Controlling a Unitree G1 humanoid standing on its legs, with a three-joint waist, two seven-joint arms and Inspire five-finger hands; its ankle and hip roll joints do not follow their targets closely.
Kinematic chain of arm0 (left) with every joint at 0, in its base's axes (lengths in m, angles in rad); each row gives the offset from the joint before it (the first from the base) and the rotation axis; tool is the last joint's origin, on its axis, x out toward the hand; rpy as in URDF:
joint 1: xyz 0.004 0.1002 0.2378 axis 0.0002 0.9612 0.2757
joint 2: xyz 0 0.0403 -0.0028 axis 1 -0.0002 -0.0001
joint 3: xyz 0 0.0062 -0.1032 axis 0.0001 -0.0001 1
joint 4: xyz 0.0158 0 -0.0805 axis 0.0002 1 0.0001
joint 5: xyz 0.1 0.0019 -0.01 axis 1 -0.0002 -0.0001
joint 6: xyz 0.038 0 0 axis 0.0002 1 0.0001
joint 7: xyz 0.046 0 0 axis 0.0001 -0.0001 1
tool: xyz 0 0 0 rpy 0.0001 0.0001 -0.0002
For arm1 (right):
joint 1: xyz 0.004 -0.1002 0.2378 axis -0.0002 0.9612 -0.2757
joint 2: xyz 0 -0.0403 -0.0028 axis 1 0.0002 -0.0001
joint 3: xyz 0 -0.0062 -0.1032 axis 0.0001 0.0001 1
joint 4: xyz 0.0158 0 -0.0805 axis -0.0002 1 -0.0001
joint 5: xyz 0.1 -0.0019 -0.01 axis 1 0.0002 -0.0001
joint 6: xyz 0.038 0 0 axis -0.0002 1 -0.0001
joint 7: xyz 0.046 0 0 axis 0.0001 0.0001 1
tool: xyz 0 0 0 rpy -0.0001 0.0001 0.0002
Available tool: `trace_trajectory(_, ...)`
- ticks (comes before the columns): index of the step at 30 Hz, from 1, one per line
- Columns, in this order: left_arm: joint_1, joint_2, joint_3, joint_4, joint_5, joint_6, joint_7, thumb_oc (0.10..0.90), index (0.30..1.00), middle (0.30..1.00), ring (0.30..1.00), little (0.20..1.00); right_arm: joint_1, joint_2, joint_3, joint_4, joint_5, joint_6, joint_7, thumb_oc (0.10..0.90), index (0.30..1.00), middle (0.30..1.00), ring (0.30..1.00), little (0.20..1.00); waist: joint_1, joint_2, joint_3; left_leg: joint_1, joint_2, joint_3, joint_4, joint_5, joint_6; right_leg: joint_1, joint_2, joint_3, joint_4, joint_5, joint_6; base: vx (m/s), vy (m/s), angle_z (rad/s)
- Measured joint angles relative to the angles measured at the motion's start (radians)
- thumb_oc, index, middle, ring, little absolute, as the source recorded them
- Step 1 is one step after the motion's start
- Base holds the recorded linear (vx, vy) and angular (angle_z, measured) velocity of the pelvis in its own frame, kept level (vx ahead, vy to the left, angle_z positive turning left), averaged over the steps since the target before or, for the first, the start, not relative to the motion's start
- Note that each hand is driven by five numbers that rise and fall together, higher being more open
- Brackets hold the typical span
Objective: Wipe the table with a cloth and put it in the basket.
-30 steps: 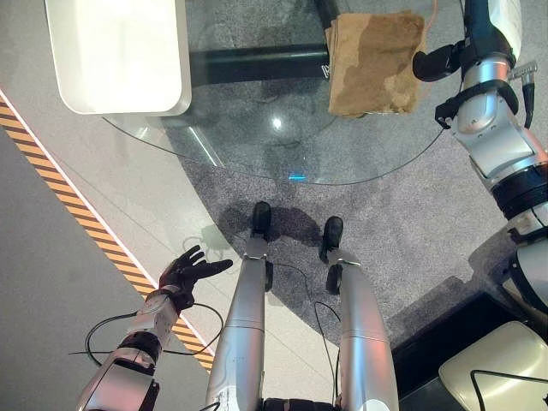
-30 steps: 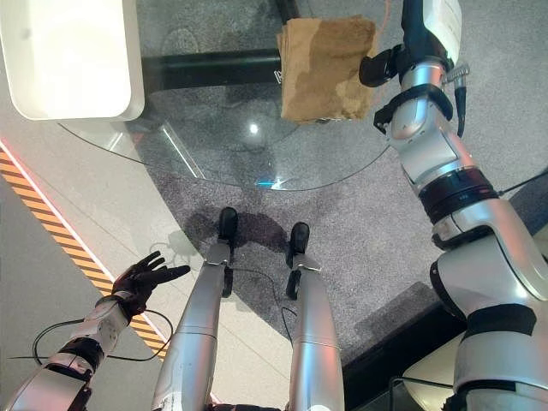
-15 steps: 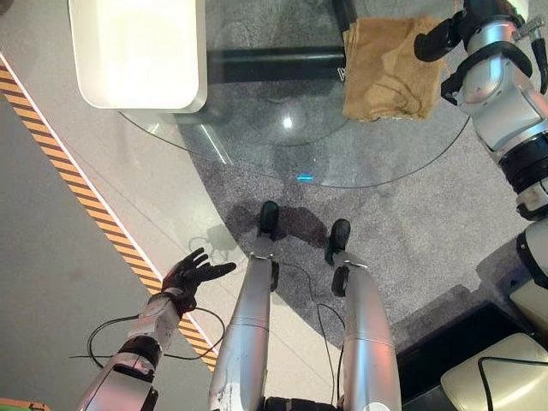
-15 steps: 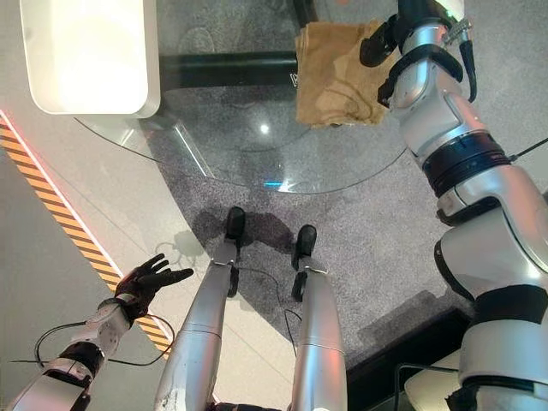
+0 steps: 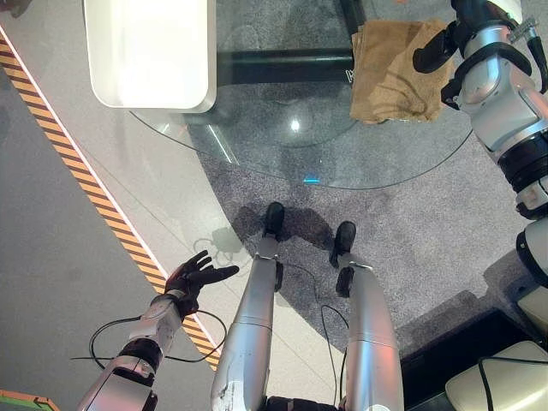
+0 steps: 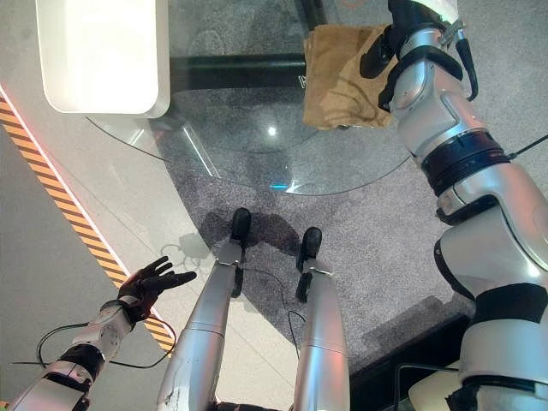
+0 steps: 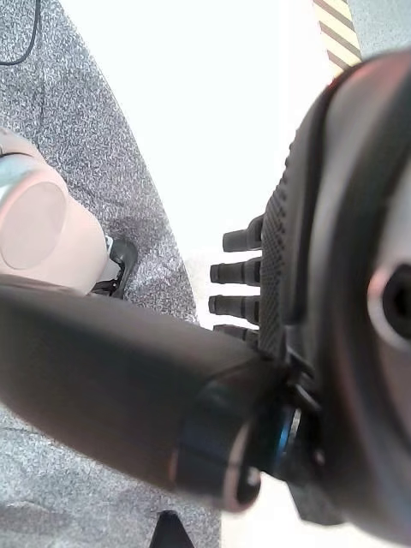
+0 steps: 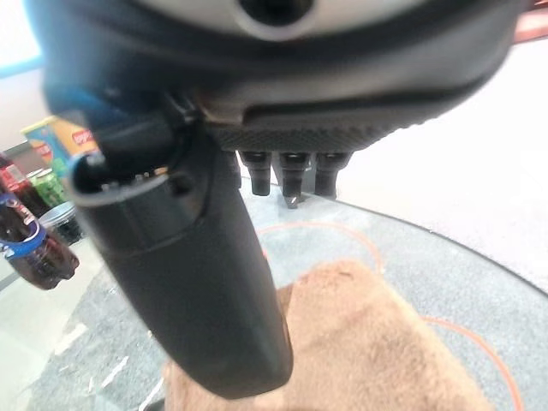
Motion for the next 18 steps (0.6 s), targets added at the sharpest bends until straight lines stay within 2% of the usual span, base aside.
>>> trace_trajectory(5, 0.006, 0.0, 0.0, 0.0, 0.005, 0.0, 0.001, 0.8, 0.9, 0.9, 0.9, 0.9, 0.0, 0.01, 0.004, 0.003, -0.022, 0.0, 0.028, 0.8, 0.9, 0.9, 0.9, 0.9, 0.001, 0.001, 0.0, -0.002, 0.0, -0.004, 0.0, 0.0, 0.0, -0.001, -0.001, -0.004, 0.0, -0.001, -0.001, 0.0, 0.0, 0.0)
trace_trajectory(12, 0.01, -0.001, -0.016, -0.001, 0.006, 0.0, 0.0, 0.8, 0.9, 0.9, 0.9, 0.9, -0.001, 0.025, 0.022, 0.006, -0.06, 0.0, 0.052, 0.8, 0.9, 0.9, 0.9, 0.9, 0.008, 0.027, 0.0, -0.009, -0.001, -0.015, 0.0, 0.002, -0.003, -0.005, -0.002, -0.016, 0.003, -0.004, -0.005, 0.01, 0.007, 0.03)
trace_trajectory(18, 0.013, -0.005, -0.016, -0.003, 0.007, -0.002, 0.0, 0.8, 0.9, 0.9, 0.9, 0.9, -0.002, 0.05, 0.04, 0.009, -0.101, 0.006, 0.07, 0.8, 0.9, 0.9, 0.9, 0.9, 0.012, 0.029, 0.0, -0.015, -0.001, -0.014, 0.0, 0.003, -0.004, -0.015, -0.003, -0.016, 0.01, -0.005, -0.007, 0.0, 0.0, 0.0)
